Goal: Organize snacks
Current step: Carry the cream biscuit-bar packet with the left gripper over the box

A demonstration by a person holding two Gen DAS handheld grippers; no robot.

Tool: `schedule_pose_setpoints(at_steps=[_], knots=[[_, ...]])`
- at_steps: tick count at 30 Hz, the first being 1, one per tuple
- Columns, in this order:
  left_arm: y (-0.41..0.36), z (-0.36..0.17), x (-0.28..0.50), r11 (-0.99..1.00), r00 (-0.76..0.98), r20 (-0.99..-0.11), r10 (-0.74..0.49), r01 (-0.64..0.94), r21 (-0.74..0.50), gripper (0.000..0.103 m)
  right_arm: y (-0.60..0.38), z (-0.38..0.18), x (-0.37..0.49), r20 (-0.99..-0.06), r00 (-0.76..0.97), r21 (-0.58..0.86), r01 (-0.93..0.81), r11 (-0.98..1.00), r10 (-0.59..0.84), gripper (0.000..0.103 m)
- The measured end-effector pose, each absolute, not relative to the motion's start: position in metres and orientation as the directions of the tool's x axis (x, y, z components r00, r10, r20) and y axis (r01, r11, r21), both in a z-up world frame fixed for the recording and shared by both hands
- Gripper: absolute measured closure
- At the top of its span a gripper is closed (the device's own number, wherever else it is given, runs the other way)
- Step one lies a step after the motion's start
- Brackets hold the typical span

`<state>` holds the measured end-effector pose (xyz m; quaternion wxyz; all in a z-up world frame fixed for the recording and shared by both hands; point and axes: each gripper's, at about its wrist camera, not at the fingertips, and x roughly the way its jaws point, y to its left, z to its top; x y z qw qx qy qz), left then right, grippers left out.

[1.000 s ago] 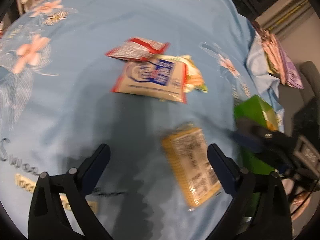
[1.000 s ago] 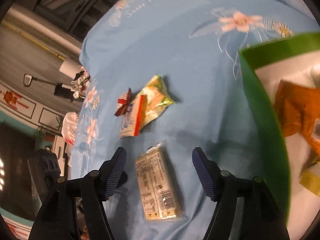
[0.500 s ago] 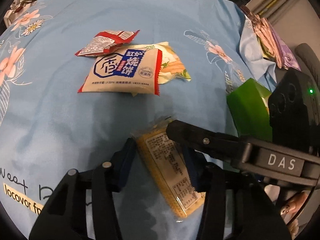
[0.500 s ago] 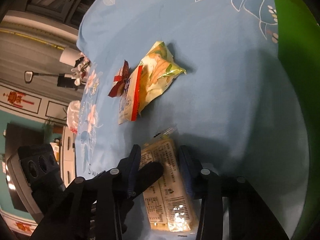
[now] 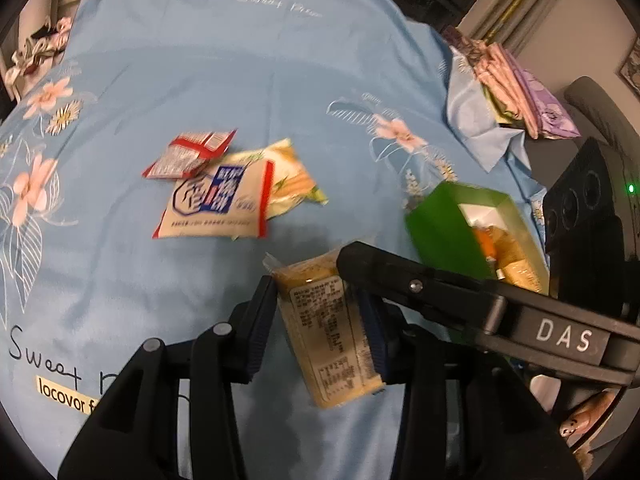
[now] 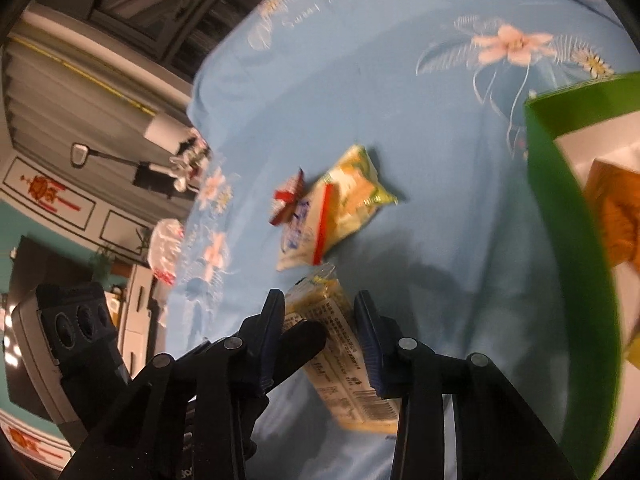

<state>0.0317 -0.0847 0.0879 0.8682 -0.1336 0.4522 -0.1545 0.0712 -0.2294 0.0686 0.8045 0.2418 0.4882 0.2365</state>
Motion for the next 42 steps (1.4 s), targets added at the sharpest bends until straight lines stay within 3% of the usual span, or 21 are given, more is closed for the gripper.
schedule_pose_setpoints(at_steps=[27, 36, 42], knots=[[-0.14, 0.156, 0.015, 0.886, 0.608, -0.647, -0.461, 0.271, -0.376, 0.066, -0.283, 0.137, 0.032, -0.518, 0.622, 0.657, -0.15, 0.739, 0.587, 0.063], [-0.177, 0.18, 0.01, 0.853, 0.598, -0.609, -0.521, 0.375, -0.362, 0.066, -0.322, 0.162, 0.009, -0.447, 0.728, 0.665, -0.118, 0.738, 0.52, 0.063], [-0.204, 0.177, 0.017, 0.814, 0.54, -0.611, -0.579, 0.43, -0.391, 0.067, -0.348, 0.166, 0.0, -0.448, 0.773, 0.656, -0.057, 0.753, 0.449, 0.063]])
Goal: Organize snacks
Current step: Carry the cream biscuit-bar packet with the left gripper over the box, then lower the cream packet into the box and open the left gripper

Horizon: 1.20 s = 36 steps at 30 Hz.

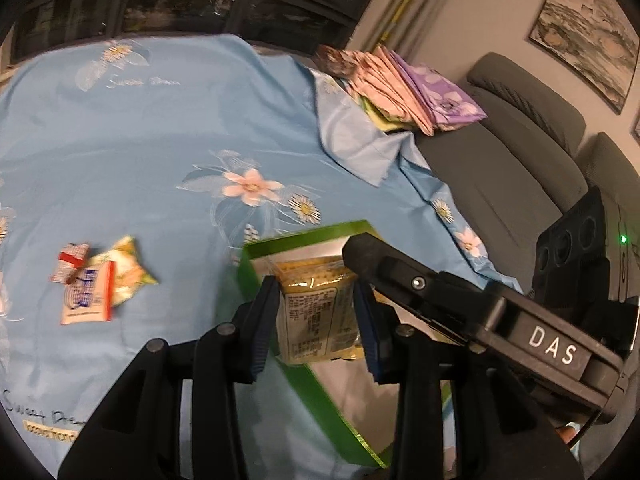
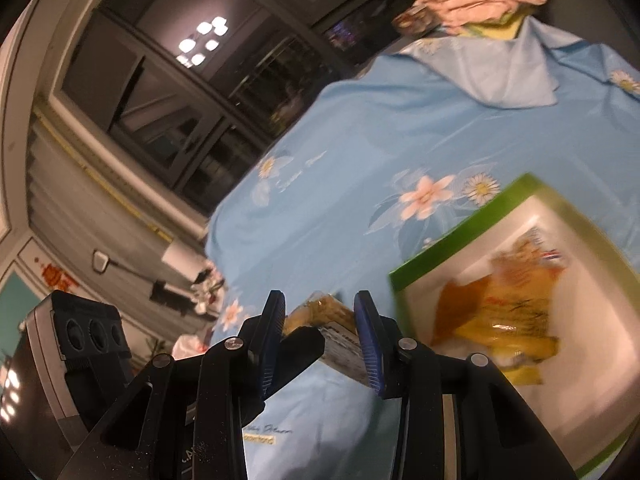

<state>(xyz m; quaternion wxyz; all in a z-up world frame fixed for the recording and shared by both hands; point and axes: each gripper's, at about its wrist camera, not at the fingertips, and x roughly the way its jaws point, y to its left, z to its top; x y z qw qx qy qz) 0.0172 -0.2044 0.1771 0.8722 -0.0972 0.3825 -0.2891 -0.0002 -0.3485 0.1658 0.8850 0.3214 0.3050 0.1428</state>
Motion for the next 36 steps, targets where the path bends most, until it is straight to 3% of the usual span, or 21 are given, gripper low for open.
schedule_pose_setpoints(at_steps=[20, 32, 36], knots=[[-0.28, 0.119, 0.055, 0.783, 0.375, -0.706, -0.601, 0.451, -0.427, 0.07, -0.421, 0.105, 0.017, -0.595, 0.724, 0.68, 0.222, 0.699, 0.35, 0.063], [-0.287, 0.1, 0.062, 0.776, 0.331, -0.719, -0.611, 0.43, -0.461, 0.069, -0.43, 0.09, 0.017, -0.637, 0.694, 0.667, 0.278, 0.691, 0.335, 0.063], [-0.283, 0.098, 0.062, 0.773, 0.319, -0.72, -0.616, 0.423, -0.473, 0.065, -0.428, 0.093, 0.015, -0.649, 0.692, 0.648, 0.286, 0.706, 0.316, 0.063]])
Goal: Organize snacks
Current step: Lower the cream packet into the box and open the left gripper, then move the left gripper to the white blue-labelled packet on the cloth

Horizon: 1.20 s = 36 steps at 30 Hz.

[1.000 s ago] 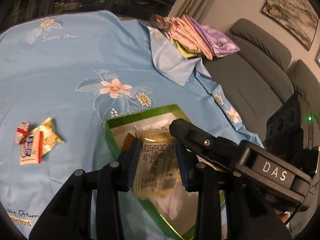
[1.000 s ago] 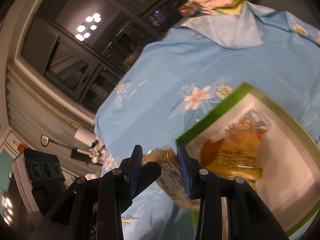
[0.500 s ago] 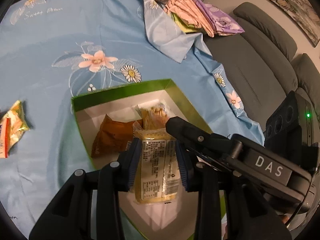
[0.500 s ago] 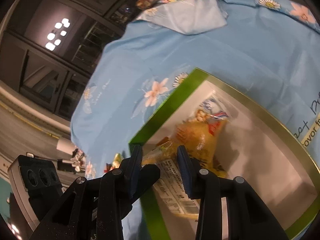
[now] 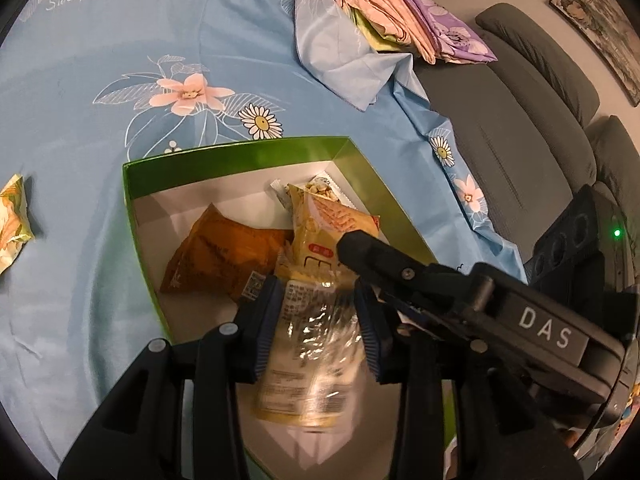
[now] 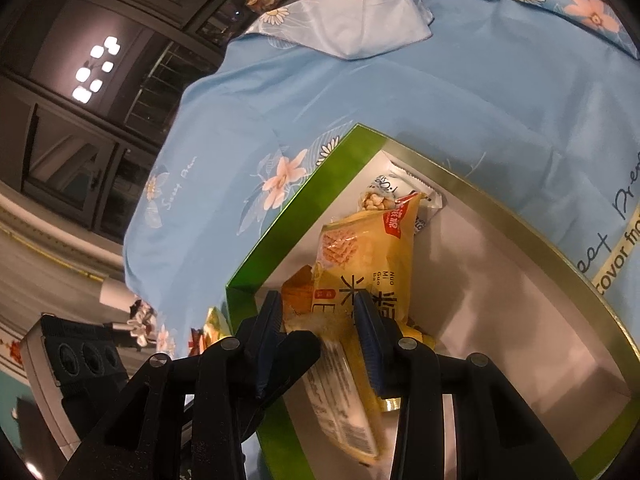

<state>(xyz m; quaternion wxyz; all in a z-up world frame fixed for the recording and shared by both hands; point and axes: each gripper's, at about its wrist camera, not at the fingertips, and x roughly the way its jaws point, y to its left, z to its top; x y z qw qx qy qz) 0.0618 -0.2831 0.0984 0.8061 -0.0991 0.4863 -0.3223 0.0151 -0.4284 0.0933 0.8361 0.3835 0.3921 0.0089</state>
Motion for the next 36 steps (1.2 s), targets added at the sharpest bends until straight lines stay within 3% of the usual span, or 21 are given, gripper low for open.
schedule_pose_setpoints(at_steps=[3, 5, 10, 13, 15, 18, 21, 28, 36], knots=[[-0.276, 0.104, 0.059, 0.777, 0.34, -0.713, -0.613, 0.425, -0.465, 0.057, -0.424, 0.101, 0.012, -0.67, 0.699, 0.59, 0.298, 0.75, 0.25, 0.061], [-0.268, 0.108, 0.059, 0.776, 0.351, -0.704, -0.618, 0.419, -0.472, 0.052, -0.422, 0.107, 0.011, -0.669, 0.709, 0.573, 0.298, 0.764, 0.224, 0.051], [-0.234, 0.12, 0.054, 0.788, 0.415, -0.674, -0.612, 0.392, -0.474, 0.035, -0.414, 0.118, 0.008, -0.664, 0.726, 0.526, 0.285, 0.801, 0.177, 0.041], [-0.209, 0.123, 0.051, 0.817, 0.462, -0.675, -0.575, 0.361, -0.449, 0.025, -0.407, 0.124, 0.009, -0.66, 0.734, 0.5, 0.272, 0.822, 0.159, 0.04], [-0.189, 0.123, 0.048, 0.832, 0.488, -0.673, -0.555, 0.338, -0.441, 0.025, -0.399, 0.128, 0.01, -0.655, 0.739, 0.488, 0.255, 0.835, 0.158, 0.039], [-0.155, 0.118, 0.047, 0.862, 0.519, -0.689, -0.506, 0.28, -0.422, 0.021, -0.383, 0.133, 0.012, -0.645, 0.747, 0.467, 0.217, 0.857, 0.162, 0.027], [-0.116, 0.111, 0.046, 0.891, 0.555, -0.702, -0.447, 0.204, -0.406, 0.014, -0.364, 0.137, 0.016, -0.632, 0.755, 0.444, 0.171, 0.879, 0.172, 0.026], [-0.02, 0.082, 0.05, 0.94, 0.612, -0.739, -0.281, 0.022, -0.339, 0.013, -0.304, 0.141, 0.03, -0.615, 0.758, 0.381, 0.044, 0.924, 0.217, 0.022], [0.039, 0.057, 0.059, 0.935, 0.597, -0.785, -0.167, -0.157, -0.318, 0.013, -0.204, 0.117, 0.083, -0.728, 0.63, 0.276, -0.093, 0.957, 0.272, 0.022]])
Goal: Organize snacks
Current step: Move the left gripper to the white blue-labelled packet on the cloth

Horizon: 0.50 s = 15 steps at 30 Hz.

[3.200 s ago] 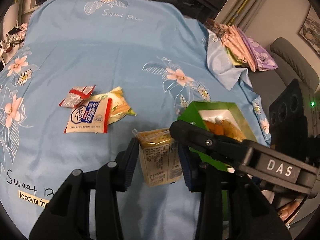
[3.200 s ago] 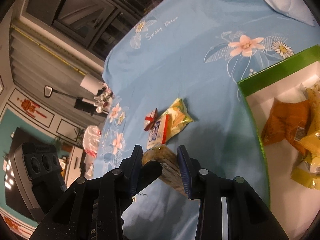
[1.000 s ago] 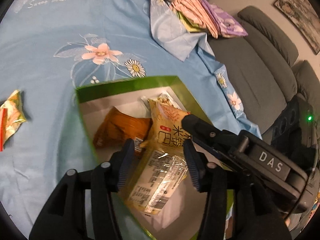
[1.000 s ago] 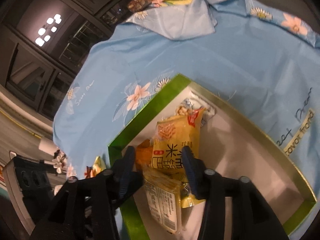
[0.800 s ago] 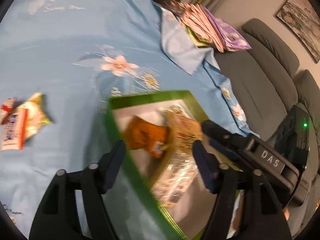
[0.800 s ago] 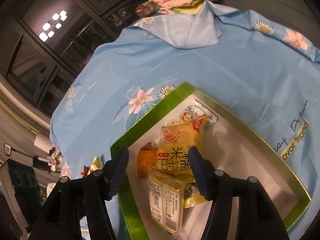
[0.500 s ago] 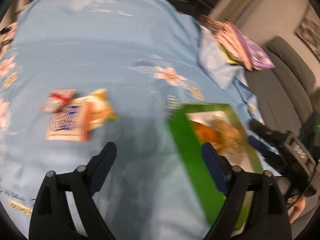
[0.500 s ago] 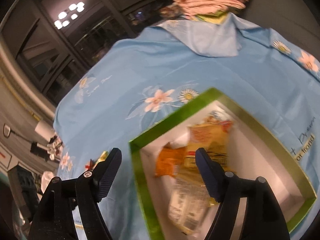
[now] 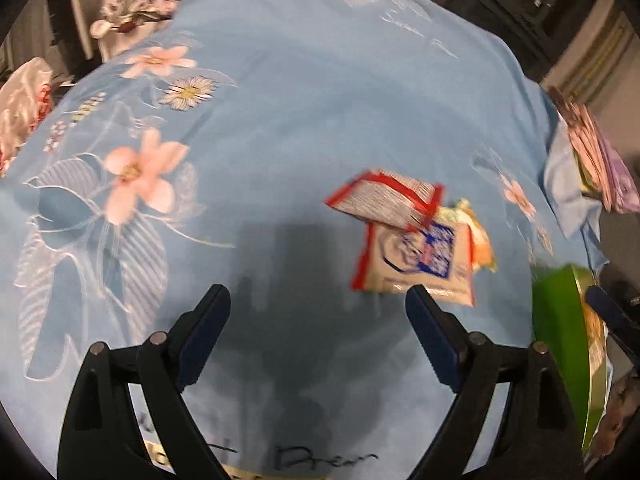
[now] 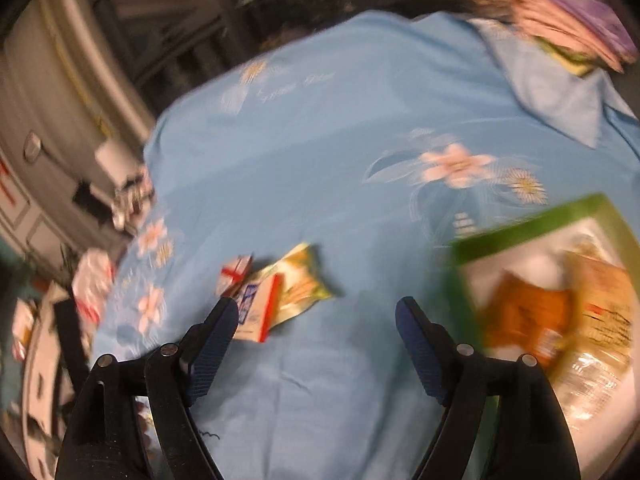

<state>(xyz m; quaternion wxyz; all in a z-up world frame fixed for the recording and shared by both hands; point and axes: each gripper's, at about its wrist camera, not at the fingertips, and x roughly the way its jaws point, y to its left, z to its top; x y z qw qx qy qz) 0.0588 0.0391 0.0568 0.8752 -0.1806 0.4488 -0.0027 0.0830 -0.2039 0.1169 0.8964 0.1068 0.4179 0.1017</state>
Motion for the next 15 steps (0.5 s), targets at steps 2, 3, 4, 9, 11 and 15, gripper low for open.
schedule_pose_setpoints(at_steps=[2, 3, 4, 9, 11, 15], knots=[[0.047, 0.059, 0.057, 0.922, 0.605, -0.773, -0.19, -0.161, -0.353, 0.013, -0.184, 0.106, 0.098, -0.765, 0.581, 0.266, -0.108, 0.958, 0.278, 0.022], [0.051, 0.06, 0.056, 0.915, 0.607, -0.77, -0.199, -0.167, -0.368, 0.013, -0.173, 0.1, 0.11, -0.781, 0.547, 0.28, -0.126, 0.952, 0.302, 0.022], [0.053, 0.059, 0.056, 0.914, 0.605, -0.773, -0.192, -0.177, -0.365, 0.013, -0.165, 0.095, 0.116, -0.787, 0.525, 0.292, -0.146, 0.945, 0.324, 0.022], [0.062, 0.055, 0.057, 0.927, 0.591, -0.798, -0.114, -0.226, -0.3, 0.013, -0.131, 0.075, 0.144, -0.84, 0.458, 0.253, -0.144, 0.957, 0.291, 0.022], [0.066, 0.051, 0.059, 0.92, 0.58, -0.804, -0.126, -0.236, -0.314, 0.013, -0.118, 0.067, 0.151, -0.862, 0.436, 0.211, -0.152, 0.966, 0.257, 0.022], [0.074, 0.045, 0.061, 0.904, 0.563, -0.813, -0.149, -0.256, -0.343, 0.013, -0.116, 0.049, 0.151, -0.883, 0.43, 0.16, -0.098, 0.982, 0.187, 0.027]])
